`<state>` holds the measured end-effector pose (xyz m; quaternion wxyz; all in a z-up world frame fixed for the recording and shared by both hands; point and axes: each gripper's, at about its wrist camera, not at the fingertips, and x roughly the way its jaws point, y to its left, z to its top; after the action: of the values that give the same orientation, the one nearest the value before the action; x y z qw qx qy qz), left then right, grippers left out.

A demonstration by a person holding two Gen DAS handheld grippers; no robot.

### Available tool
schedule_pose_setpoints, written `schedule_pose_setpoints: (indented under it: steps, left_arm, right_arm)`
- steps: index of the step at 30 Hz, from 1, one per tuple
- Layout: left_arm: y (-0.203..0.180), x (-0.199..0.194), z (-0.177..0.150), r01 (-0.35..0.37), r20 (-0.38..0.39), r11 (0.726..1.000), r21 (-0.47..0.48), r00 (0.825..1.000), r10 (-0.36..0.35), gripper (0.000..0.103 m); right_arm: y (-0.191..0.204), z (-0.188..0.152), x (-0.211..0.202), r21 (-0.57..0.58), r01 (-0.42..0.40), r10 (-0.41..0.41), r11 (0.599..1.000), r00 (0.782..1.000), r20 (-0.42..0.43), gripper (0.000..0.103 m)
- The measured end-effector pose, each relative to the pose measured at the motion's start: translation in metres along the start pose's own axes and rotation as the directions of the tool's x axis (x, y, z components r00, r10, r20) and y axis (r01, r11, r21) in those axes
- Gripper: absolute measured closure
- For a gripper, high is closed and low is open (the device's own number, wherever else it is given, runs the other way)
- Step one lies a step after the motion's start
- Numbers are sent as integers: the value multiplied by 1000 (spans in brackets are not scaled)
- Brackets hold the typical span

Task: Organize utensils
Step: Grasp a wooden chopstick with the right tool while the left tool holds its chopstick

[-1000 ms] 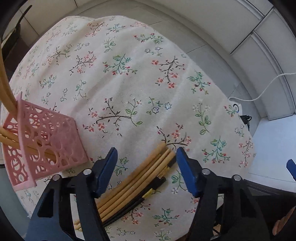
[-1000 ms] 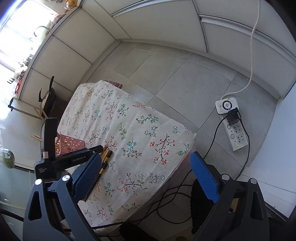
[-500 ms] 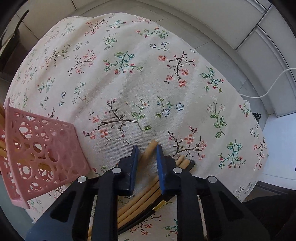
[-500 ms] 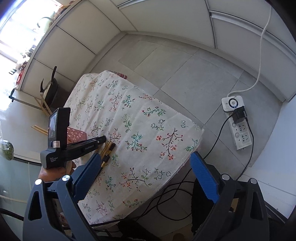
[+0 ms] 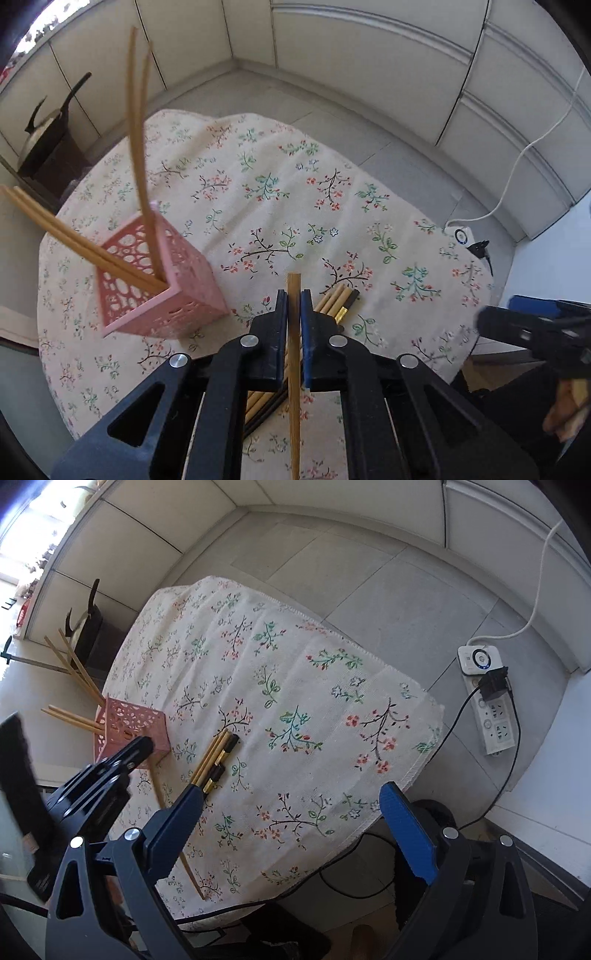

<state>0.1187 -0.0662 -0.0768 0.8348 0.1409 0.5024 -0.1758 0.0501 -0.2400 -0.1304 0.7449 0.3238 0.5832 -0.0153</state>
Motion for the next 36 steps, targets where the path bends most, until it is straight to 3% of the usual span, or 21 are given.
schedule_pose_setpoints:
  steps: [2, 8, 10, 15, 24, 30, 32, 36]
  left_arm:
    - [1, -26, -10, 10, 54, 1000, -19, 998, -9, 97]
    - [17, -100, -49, 56, 208, 996, -72, 977, -40, 97]
    - [25, -114, -62, 71, 247, 993, -98, 968, -45, 97]
    - [50, -138, -83, 121, 319, 979, -162, 946, -64, 97]
    - [60, -166, -93, 167, 410, 973, -157, 908, -89, 97]
    - [70, -176, -97, 190, 452, 966, -174, 887, -92, 97]
    - [74, -177, -99, 197, 457, 963, -182, 884, -95, 97]
    - [76, -177, -98, 201, 456, 963, -182, 885, -98, 97]
  right_arm:
    - [7, 2, 14, 41, -18, 20, 999, 998, -54, 14]
    - [39, 5, 56, 125, -16, 34, 992, 989, -144, 51]
    - [49, 6, 63, 129, 0, 17, 992, 991, -133, 63]
    - [64, 13, 81, 132, 76, -61, 988, 992, -113, 79]
    - [74, 21, 102, 104, 167, -156, 980, 982, -109, 84]
    - [84, 20, 101, 123, 143, -128, 982, 984, -127, 84]
    - [90, 25, 92, 102, 140, -133, 985, 988, -76, 84]
    - [101, 31, 96, 83, 136, -128, 987, 987, -94, 84]
